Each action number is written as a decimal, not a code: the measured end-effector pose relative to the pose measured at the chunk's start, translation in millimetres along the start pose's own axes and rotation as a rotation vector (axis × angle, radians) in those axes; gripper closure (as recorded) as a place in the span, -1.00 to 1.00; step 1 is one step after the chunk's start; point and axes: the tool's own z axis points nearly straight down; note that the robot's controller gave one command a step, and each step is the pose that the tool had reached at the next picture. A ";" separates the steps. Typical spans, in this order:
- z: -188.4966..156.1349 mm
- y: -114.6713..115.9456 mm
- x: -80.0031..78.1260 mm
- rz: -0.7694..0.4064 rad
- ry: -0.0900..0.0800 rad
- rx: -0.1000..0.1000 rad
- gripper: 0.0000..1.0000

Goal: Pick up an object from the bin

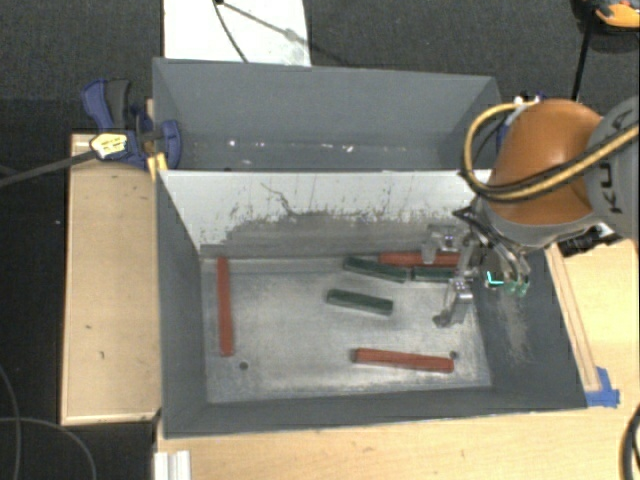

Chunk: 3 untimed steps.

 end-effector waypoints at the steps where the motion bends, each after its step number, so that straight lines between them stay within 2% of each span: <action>1: -4.5 0.0 -1.8 -0.001 -0.008 0.001 -1.00; 2: 43.4 26.2 27.5 -0.069 -0.012 0.002 -1.00; 3: 67.4 23.9 27.5 -0.050 -0.004 -0.002 -1.00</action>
Offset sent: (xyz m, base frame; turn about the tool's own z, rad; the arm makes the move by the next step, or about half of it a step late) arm -0.0570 0.0530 -0.0908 -0.1431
